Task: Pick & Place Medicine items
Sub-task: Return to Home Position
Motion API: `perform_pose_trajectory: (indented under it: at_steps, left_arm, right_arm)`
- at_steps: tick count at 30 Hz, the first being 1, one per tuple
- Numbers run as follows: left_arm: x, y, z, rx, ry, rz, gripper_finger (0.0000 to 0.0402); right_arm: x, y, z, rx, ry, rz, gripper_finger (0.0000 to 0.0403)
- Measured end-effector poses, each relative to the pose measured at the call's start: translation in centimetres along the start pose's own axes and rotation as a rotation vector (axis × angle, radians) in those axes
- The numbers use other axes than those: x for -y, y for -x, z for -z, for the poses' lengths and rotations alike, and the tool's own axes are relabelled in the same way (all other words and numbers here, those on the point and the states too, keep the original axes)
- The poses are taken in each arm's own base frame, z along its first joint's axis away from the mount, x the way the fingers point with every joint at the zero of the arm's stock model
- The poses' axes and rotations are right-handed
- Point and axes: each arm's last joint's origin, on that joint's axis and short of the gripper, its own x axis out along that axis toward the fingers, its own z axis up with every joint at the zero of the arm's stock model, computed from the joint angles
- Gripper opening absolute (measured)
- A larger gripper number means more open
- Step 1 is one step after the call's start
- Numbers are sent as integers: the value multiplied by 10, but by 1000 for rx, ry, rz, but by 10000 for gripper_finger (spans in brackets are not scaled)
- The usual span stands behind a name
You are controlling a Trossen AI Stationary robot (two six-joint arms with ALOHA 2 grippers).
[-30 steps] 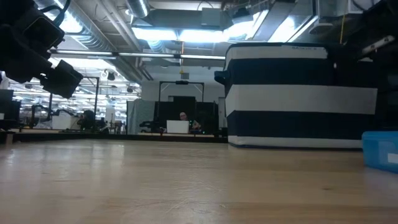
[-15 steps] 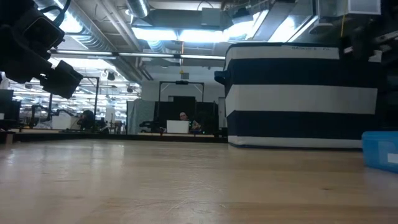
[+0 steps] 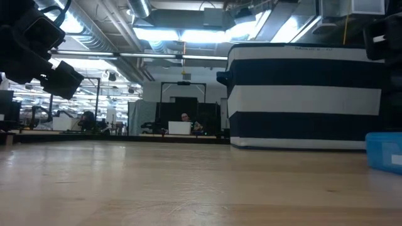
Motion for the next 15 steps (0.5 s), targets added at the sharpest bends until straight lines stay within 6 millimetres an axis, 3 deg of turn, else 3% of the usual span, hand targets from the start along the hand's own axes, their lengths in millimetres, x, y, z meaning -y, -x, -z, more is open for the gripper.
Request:
perform_pose_trajectory:
  at_steps: [15]
  left_arm:
    - [0, 0, 0, 0, 0, 0, 232]
  right_arm:
    - [3, 0, 0, 17, -1, 111, 334]
